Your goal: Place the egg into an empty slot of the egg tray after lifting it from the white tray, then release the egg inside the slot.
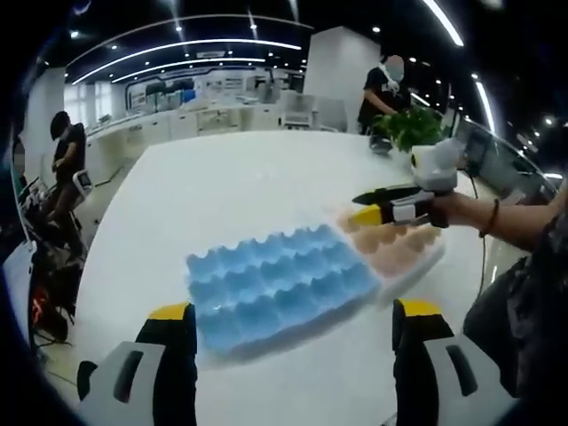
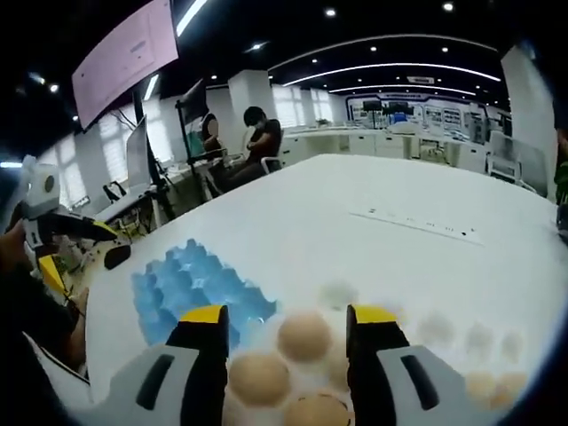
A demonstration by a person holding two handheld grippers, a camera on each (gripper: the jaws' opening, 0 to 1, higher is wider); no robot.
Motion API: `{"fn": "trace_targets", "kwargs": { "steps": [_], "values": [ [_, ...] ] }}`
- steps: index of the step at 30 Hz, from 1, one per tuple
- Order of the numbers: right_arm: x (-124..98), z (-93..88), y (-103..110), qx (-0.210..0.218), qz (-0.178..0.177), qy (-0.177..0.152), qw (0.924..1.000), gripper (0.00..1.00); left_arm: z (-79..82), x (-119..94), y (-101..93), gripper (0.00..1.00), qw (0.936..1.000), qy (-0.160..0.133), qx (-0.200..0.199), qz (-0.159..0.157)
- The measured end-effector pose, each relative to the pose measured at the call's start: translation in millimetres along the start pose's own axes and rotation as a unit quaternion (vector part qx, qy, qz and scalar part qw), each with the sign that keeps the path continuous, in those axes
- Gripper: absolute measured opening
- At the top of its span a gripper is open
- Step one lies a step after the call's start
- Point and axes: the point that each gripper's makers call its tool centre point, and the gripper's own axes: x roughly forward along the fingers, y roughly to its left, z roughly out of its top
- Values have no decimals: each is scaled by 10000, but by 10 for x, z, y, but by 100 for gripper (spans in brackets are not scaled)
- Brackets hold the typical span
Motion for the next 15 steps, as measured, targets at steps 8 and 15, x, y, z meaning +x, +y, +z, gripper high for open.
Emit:
{"fn": "trace_targets", "kwargs": {
  "steps": [8,15],
  "values": [
    [104,-86,-48,-88,-386,183,9990,42,2,-18,22,92,10000,-35,-31,24],
    [126,-120,-95,-107,-619,246,9977,36,-30,-20,59,92,10000,2,-10,69]
  ]
}}
